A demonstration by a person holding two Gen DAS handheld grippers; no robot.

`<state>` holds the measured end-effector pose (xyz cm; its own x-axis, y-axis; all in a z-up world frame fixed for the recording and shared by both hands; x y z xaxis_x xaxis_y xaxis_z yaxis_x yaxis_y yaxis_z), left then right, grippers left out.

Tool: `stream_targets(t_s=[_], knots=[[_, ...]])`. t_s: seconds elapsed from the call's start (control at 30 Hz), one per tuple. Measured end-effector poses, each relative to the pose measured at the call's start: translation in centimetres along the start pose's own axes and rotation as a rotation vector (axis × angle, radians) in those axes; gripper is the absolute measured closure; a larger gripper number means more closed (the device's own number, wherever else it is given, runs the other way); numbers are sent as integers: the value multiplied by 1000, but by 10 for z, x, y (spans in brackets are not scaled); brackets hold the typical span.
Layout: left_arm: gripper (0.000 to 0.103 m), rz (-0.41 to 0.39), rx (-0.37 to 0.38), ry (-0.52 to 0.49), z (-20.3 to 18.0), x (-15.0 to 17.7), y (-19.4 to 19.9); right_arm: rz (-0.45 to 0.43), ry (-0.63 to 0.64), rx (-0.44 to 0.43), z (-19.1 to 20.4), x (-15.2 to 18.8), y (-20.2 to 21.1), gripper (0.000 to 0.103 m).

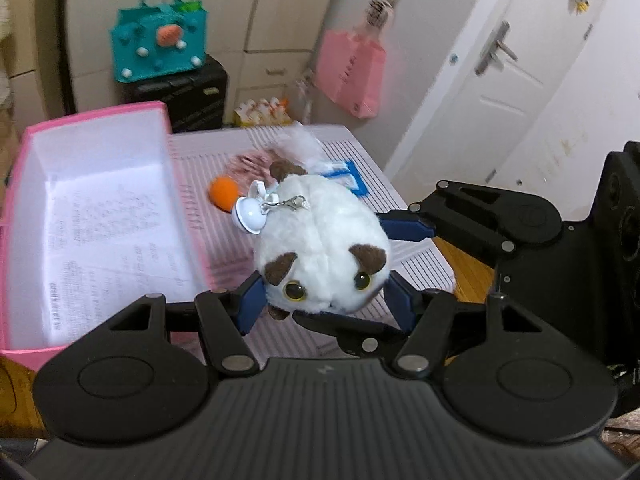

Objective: Organize soft objects
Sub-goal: 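Carry the plush dog with the left gripper over the pink shoebox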

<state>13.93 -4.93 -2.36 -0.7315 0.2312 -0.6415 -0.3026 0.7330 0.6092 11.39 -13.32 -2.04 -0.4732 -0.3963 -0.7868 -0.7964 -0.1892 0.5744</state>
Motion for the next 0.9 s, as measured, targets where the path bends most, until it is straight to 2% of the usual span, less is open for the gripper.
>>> stream_targets(t_s=[0.13,0.3,0.5,0.6,0.73,0.9], knots=[[41,-42,-32,44,26,-6,20,-27,26,-48,15,-25,-9,34],[41,-66,-85,115,74,-17,30,-17,28,-129,35,-52,-42,34],[41,-70,-181,222,150,-17,20,7,48,-240,63,-68,-108,34],[41,-38,-186,279,182,-15,16,26,43,-309,76,-68,-144,34],[41,-6,-170,321,203,-12,7,60,72,-380,85,-66,-171,34],[42,-9,-185,304,208,-2,-1,95,148,-429,92,-63,-186,34]])
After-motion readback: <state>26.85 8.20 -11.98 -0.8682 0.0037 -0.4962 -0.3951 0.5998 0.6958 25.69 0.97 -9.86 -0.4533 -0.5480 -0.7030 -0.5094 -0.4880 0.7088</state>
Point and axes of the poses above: each gripper's, at about its wrist camera, not at the fingertips, and y roughly against the way its jaws point, z to its left, x to its underside, the point moved 8 cm from there along -y, roughly the way its jaws point, and after that the axes turned 14 degrees about x, right-handed, at the moved point
